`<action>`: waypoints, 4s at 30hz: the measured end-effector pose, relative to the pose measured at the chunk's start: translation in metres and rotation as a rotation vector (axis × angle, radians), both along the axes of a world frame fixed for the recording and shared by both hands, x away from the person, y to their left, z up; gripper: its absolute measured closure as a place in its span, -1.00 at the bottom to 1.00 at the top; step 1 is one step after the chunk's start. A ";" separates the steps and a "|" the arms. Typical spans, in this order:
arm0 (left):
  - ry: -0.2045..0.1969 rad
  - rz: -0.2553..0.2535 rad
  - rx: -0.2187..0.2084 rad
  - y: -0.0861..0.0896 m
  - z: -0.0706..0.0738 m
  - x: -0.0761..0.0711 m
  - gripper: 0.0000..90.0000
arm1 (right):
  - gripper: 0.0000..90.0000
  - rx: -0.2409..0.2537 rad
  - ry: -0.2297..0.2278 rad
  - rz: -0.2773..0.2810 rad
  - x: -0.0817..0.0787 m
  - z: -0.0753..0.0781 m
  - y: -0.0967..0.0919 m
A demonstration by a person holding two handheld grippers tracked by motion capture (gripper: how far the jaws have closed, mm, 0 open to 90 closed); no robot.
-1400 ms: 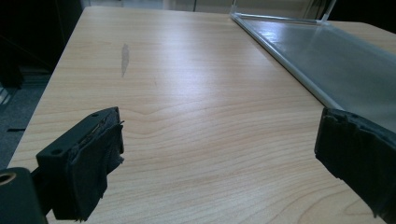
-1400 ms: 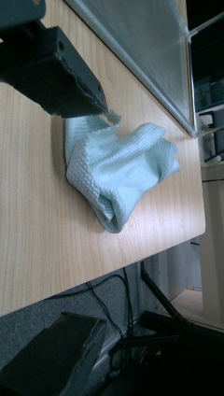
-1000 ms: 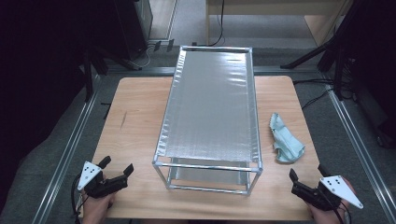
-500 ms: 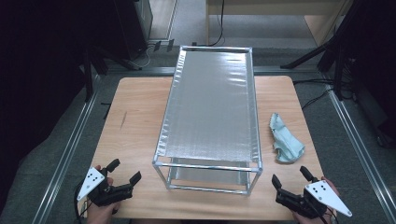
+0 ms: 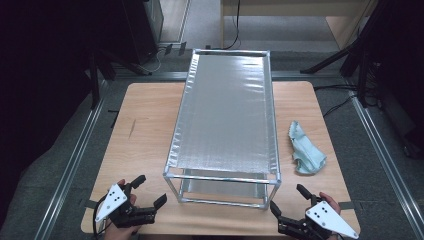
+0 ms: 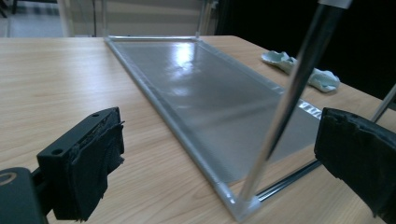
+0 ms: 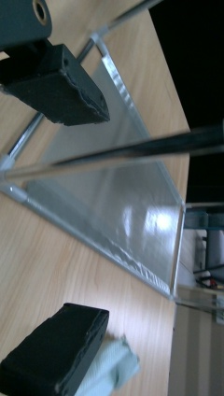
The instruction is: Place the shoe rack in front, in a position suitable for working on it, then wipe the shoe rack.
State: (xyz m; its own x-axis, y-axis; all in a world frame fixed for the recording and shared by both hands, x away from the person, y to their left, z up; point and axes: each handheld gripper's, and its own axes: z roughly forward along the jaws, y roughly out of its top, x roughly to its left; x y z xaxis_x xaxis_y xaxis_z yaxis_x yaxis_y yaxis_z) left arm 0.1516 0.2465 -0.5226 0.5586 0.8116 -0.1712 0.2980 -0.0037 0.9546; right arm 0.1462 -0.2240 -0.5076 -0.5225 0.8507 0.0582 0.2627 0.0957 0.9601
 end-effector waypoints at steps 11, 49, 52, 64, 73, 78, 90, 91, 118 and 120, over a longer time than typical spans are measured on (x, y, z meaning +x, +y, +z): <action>0.055 0.029 0.103 -0.041 -0.007 0.001 -0.33 | -0.26 -0.078 0.031 0.046 0.000 -0.010 0.021; 0.030 -0.107 0.131 -0.033 0.009 -0.010 0.78 | 0.07 0.024 0.122 -0.009 0.077 0.024 -0.040; 0.037 -0.150 0.151 -0.038 0.012 -0.008 0.79 | 0.17 -0.035 0.224 -0.257 0.111 0.013 -0.048; -0.026 -0.140 0.073 -0.043 -0.003 -0.014 0.78 | 0.41 -0.190 0.420 -0.412 0.152 -0.037 -0.047; -0.053 -0.153 0.082 -0.044 -0.006 -0.021 0.78 | 0.28 -0.076 0.274 -0.239 0.115 -0.011 -0.049; -0.055 -0.147 0.088 -0.044 -0.007 -0.022 0.77 | 0.20 -0.121 0.315 -0.317 0.120 -0.032 -0.060; -0.060 -0.144 0.097 -0.047 -0.008 -0.023 0.77 | -0.31 -0.115 0.298 -0.244 0.139 -0.038 -0.028; -0.058 -0.143 0.092 -0.047 -0.008 -0.023 0.77 | -0.36 -0.116 0.281 -0.250 0.138 -0.036 -0.026; -0.048 -0.100 0.097 -0.053 -0.008 -0.026 0.79 | 0.10 -0.221 0.347 -0.280 0.137 -0.045 -0.012; -0.049 -0.096 0.100 -0.054 -0.008 -0.026 0.79 | 0.56 -0.222 0.348 -0.296 0.133 -0.043 -0.014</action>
